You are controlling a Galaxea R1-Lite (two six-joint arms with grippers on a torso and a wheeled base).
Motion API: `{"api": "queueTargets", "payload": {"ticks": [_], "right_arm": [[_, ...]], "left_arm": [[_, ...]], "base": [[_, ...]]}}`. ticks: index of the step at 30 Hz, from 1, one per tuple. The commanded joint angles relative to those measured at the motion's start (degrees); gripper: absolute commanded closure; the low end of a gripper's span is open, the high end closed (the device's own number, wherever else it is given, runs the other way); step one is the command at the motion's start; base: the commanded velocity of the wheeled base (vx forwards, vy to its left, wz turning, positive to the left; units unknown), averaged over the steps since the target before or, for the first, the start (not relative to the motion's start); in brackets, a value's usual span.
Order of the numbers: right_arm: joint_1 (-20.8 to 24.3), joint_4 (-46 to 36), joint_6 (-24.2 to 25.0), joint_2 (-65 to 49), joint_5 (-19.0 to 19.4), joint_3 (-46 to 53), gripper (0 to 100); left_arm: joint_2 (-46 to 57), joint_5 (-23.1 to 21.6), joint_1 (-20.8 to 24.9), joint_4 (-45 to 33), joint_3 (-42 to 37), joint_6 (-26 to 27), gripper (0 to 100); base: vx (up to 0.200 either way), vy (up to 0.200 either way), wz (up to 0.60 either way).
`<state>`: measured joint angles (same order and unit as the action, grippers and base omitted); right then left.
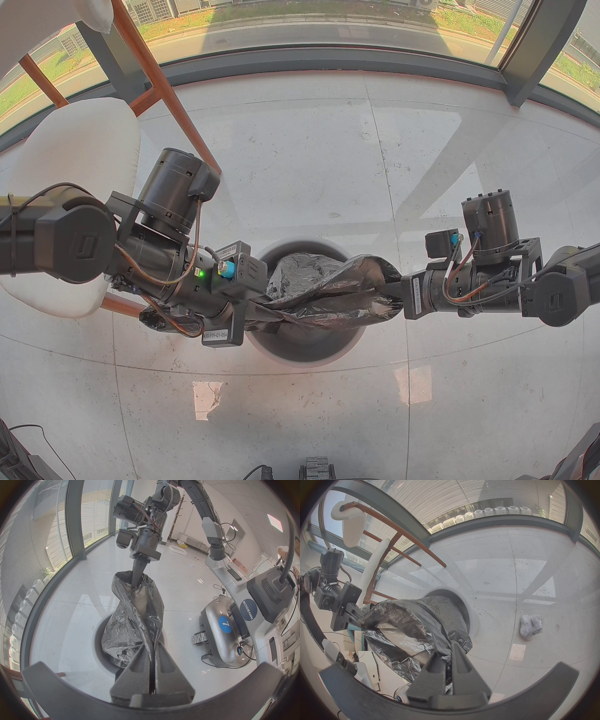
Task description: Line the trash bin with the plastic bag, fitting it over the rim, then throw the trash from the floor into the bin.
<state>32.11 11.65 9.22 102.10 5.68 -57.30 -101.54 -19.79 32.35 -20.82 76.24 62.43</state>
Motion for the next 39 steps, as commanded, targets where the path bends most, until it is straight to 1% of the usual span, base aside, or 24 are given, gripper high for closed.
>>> {"api": "queueTargets", "payload": {"ticks": [1, 2, 3, 5, 9, 11, 12, 13, 25, 30, 33, 35, 36, 38, 39], "right_arm": [[-0.2, 0.0, 0.0, -0.2, 0.0, 0.0, 100], [-0.2, 0.0, 0.0, -0.2, 0.0, 0.0, 100], [-0.5, 0.0, 0.0, -0.2, 0.0, -0.1, 100], [-0.6, 0.0, 0.0, -0.4, 0.0, -0.1, 100], [-2.3, 0.0, -0.1, -0.4, 0.2, -0.1, 100], [-2.3, 0.0, 0.0, -0.4, 0.2, 0.0, 100], [-2.3, 0.0, 0.0, -0.4, 0.2, 0.0, 100], [-2.3, 0.0, 0.0, -0.5, 0.2, 0.0, 100], [-2.2, 0.0, -0.1, -0.3, 0.2, -0.1, 100], [-2.1, 0.0, -0.1, -0.2, 0.2, -0.1, 100], [-2.0, 0.1, 0.0, -0.3, 0.2, -0.1, 100], [-1.8, 0.1, 0.0, -0.4, 0.2, -0.1, 100], [-1.8, 0.1, 0.0, -0.4, 0.2, -0.1, 100], [-1.7, 0.1, 0.0, -0.5, 0.3, -0.2, 100], [-1.7, 0.1, 0.0, -0.5, 0.3, -0.3, 100]], "left_arm": [[-0.1, 0.1, 0.0, 0.6, 0.1, 0.3, 100], [-0.1, 0.1, 0.0, 0.7, 0.1, 0.3, 100], [-0.1, 0.1, 0.0, 1.4, -0.1, -0.1, 0], [-0.1, 0.1, 0.1, 1.5, -0.1, -0.7, 0], [0.5, 0.2, 0.1, 1.0, -0.2, -5.8, 0], [0.4, 0.2, 0.1, 1.1, -0.3, -8.5, 0], [0.4, 0.2, 0.1, 1.1, -0.3, -8.5, 0], [0.1, 0.1, 0.1, 1.3, -0.3, -9.6, 0], [-2.2, 0.3, 0.5, 1.4, -1.1, -9.5, 0], [-3.8, 3.1, 1.7, 1.6, -1.2, -9.8, 0], [-5.4, 3.4, 1.7, 2.0, -0.7, -9.8, 0], [-7.2, 3.4, 1.6, 4.6, -0.2, -9.8, 0], [-8.1, 3.5, 1.4, 6.5, 0.0, -10.0, 100], [-9.5, 3.5, 1.3, 9.7, 0.1, -11.4, 100], [-9.7, 3.5, 1.3, 10.2, 0.6, -12.5, 100]], "base": [[0.000, 0.000, 0.00], [0.000, 0.000, 0.00], [0.000, 0.000, 0.00], [0.000, 0.000, 0.00], [0.000, 0.000, 0.00], [0.000, 0.000, 0.00], [0.000, 0.000, 0.00], [0.000, 0.000, 0.00], [0.000, 0.000, 0.00], [0.000, 0.000, 0.00], [0.000, 0.000, 0.00], [0.000, 0.000, 0.00], [0.000, 0.000, 0.00], [0.000, 0.000, 0.00], [0.000, 0.000, 0.00]]}}
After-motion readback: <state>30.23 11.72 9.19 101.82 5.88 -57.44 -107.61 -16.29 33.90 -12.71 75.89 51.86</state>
